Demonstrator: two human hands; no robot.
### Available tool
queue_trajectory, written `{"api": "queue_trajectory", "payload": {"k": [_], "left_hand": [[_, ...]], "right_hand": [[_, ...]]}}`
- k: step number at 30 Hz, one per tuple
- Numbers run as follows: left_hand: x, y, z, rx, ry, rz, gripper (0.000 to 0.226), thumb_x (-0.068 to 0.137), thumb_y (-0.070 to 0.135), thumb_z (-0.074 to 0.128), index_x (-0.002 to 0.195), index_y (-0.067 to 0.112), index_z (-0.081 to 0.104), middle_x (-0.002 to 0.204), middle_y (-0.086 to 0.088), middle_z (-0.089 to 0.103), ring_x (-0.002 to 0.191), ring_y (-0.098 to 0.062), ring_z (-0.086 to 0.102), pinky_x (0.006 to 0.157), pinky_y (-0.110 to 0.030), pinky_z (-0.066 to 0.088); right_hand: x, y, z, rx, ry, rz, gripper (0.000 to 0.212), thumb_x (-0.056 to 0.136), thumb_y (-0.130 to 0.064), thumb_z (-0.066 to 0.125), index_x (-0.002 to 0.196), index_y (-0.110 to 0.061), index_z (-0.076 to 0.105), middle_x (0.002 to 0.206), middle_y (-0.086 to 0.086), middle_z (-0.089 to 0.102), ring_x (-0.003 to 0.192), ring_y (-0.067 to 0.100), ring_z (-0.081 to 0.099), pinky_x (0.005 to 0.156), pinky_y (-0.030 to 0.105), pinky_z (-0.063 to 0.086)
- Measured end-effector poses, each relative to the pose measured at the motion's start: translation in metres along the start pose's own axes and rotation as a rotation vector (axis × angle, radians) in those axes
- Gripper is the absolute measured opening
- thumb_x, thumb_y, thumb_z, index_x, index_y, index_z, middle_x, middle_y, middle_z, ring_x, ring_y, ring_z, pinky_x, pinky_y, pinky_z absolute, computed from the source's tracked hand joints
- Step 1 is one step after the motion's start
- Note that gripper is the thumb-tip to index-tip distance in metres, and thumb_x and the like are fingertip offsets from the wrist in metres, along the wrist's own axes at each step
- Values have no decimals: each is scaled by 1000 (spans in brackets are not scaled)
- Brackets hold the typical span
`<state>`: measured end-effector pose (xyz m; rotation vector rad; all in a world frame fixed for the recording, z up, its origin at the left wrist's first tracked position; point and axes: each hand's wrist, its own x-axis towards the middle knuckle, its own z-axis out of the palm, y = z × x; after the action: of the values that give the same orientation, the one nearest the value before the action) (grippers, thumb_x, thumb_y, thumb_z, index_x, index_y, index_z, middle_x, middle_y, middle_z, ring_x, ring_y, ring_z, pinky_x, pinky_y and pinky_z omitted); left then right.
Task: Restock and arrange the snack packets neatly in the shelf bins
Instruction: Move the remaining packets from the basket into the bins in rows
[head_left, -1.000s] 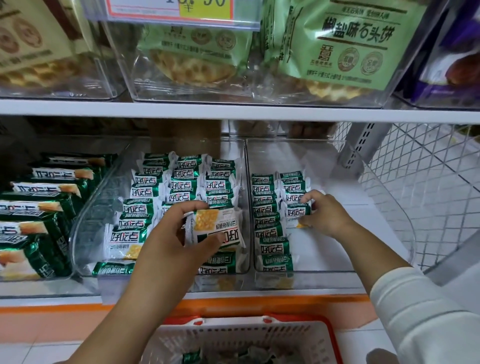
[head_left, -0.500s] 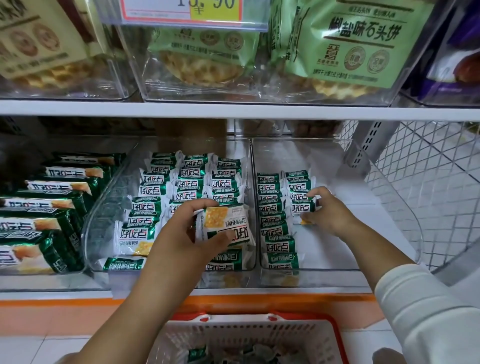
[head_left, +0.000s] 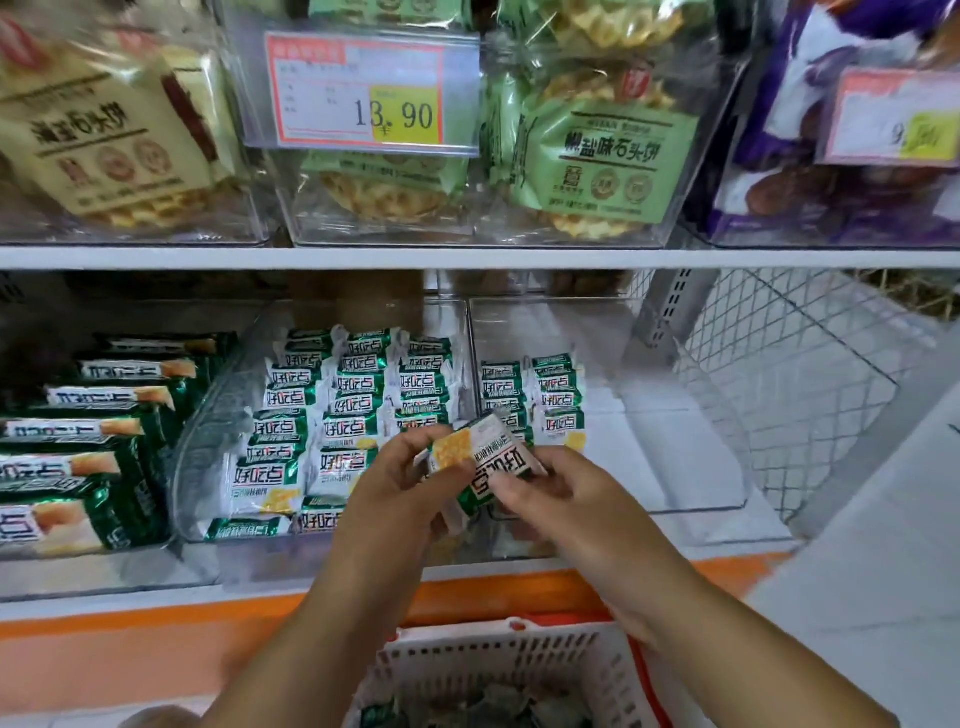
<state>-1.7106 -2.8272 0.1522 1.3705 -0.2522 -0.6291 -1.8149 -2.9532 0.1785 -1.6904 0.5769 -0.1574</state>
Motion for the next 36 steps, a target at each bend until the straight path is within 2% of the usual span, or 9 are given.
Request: {"api": "queue_trajectory", "payload": {"k": [4, 9, 11, 14, 18, 20, 22, 28, 36], "left_hand": [[-12, -6, 7, 182, -48, 97, 12, 84, 27, 73, 94, 34, 69, 94, -8, 73, 87, -29, 69, 79, -45, 55], [-11, -2, 13, 452, -30, 308, 16, 83, 25, 75, 84, 35, 63, 85, 5, 73, 81, -16, 70, 78, -46, 58], [-4, -3, 13, 598, 20, 381, 13, 84, 31, 74, 88, 38, 64, 93, 14, 71, 84, -6, 66, 80, -34, 57], [5, -4, 11, 950, 74, 529, 38, 87, 41, 68, 124, 39, 60, 127, 20, 58, 113, 5, 43, 97, -4, 29], [16, -16, 4, 1181, -32, 505, 69, 96, 49, 51, 155, 37, 17, 159, 17, 23, 145, -7, 19, 113, -17, 10], [22, -23, 0, 1224, -41, 526, 71, 98, 51, 47, 155, 38, 8, 161, 17, 19, 146, -9, 18, 110, -16, 5], [25, -25, -1, 1216, -45, 527, 71, 94, 55, 45, 155, 37, 13, 159, 15, 27, 143, -11, 26, 107, -16, 8], [25, -25, 0, 1195, -39, 513, 74, 96, 52, 45, 149, 48, -8, 156, 28, 14, 141, 1, 12, 104, -11, 7], [21, -23, -3, 1153, -76, 469, 73, 95, 52, 47, 150, 50, -2, 156, 23, 21, 142, -3, 19, 112, -21, 25]], "right_hand": [[-4, 13, -1, 243, 103, 60, 24, 85, -23, 71, 108, -19, 65, 97, 6, 73, 91, 20, 71, 87, 42, 57], [2, 8, -10, 388, -67, 32, 31, 88, -14, 67, 116, -27, 62, 108, 6, 70, 97, 30, 70, 79, 48, 57], [13, 1, -23, 300, -113, 6, 35, 87, -10, 67, 117, -26, 61, 106, 4, 71, 90, 26, 72, 68, 37, 58], [56, 2, -70, -90, 145, -87, 33, 84, -10, 72, 111, -20, 56, 105, 1, 62, 83, 18, 66, 64, 27, 52], [117, 38, -123, -499, 249, -35, 31, 75, -1, 77, 80, -24, 58, 93, 2, 62, 86, 27, 63, 77, 36, 53], [133, 53, -123, -683, 101, -3, 28, 76, -3, 78, 85, -23, 61, 101, 6, 59, 85, 22, 60, 66, 11, 49], [145, 61, -116, -809, 34, -23, 28, 77, -8, 79, 94, -24, 63, 110, 8, 52, 89, 19, 56, 59, 2, 41], [154, 62, -97, -831, 35, -109, 60, 81, -15, 76, 129, -36, 47, 116, 1, 36, 91, 20, 58, 76, 23, 48], [160, 70, -93, -799, 88, -17, 53, 87, -26, 71, 135, -25, 48, 123, 7, 54, 74, 13, 57, 58, 15, 40]]}}
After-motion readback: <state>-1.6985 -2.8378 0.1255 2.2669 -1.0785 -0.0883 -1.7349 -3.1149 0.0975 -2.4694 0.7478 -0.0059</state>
